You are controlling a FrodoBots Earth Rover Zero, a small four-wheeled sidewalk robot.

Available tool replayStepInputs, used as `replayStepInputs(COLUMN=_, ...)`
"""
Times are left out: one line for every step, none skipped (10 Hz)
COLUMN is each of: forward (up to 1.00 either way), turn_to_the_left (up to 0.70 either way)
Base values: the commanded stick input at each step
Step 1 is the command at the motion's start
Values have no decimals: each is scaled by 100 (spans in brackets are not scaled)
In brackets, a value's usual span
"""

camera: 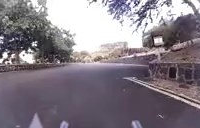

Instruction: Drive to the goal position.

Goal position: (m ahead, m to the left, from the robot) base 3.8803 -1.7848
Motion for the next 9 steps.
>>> replayStepInputs(forward=50, turn_to_the_left=0)
replayStepInputs(forward=50, turn_to_the_left=0)
replayStepInputs(forward=50, turn_to_the_left=-4)
replayStepInputs(forward=50, turn_to_the_left=-14)
replayStepInputs(forward=50, turn_to_the_left=-18)
replayStepInputs(forward=50, turn_to_the_left=-22)
replayStepInputs(forward=50, turn_to_the_left=-25)
replayStepInputs(forward=50, turn_to_the_left=-25)
replayStepInputs(forward=50, turn_to_the_left=-25)
